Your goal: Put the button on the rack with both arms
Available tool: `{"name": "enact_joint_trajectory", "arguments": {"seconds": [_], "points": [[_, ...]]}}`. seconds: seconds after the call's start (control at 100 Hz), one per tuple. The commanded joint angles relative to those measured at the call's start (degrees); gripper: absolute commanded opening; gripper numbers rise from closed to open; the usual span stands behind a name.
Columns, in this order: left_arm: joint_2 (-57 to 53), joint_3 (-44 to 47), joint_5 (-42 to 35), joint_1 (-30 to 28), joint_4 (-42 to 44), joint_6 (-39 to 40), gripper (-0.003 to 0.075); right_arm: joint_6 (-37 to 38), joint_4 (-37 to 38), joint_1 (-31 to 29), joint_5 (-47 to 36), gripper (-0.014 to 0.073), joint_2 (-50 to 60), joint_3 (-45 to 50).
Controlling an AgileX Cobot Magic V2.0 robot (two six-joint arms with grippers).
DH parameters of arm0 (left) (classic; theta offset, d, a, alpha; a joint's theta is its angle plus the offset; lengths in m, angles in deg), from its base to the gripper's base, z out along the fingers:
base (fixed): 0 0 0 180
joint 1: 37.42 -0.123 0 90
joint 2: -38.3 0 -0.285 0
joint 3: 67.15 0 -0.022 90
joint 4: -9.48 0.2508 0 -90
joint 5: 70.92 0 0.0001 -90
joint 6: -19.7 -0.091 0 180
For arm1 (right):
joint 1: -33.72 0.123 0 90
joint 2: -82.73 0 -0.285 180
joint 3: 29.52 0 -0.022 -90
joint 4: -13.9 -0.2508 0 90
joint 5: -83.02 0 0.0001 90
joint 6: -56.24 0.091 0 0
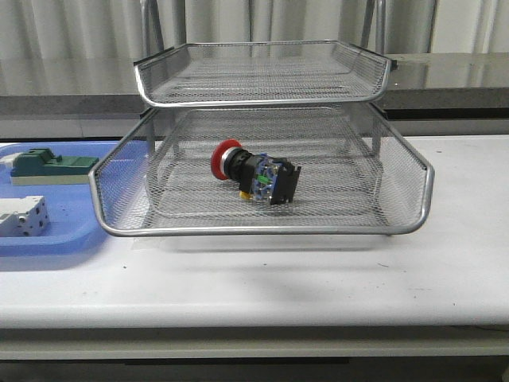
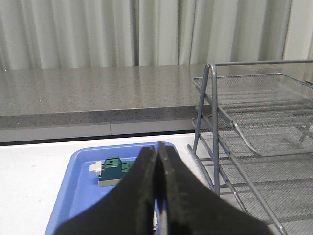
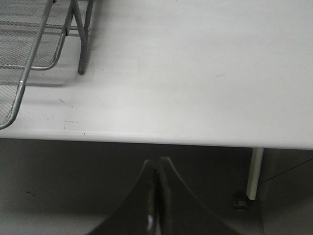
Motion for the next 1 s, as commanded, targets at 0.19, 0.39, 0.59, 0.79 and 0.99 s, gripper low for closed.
{"name": "enact_joint_trajectory", "arguments": {"seconds": [0.19,0.39,0.59,0.79,0.99], "points": [[0.5,-1.7,-4.0,-0.2,-0.5,0.6,-0.002,-0.1,-1.7,0.0,-3.7,-0.0068,-0.2,-1.8],[0.5,-1.7,-4.0,-0.2,-0.5,0.6,-0.002,-0.1,-9.7,0.0,-5.6,-0.0068,-3.4,-1.8],[0.5,-1.7,-4.0,-0.2,-0.5,0.6,-0.002,-0.7,-21.3,0.0,-3.9,-0.0068,-13.1,-1.8],[0.5,-1.7,-4.0,-0.2,-0.5,0.6,-0.002,-6.5,-27.2,0.0,-4.5,-0.0068,-22.9,-1.8],[0.5,-1.7,-4.0,-0.2,-0.5,0.6,-0.002,-7.7,-28.7,3.6,-7.4,-0.0066,-29.3,-1.7]]}}
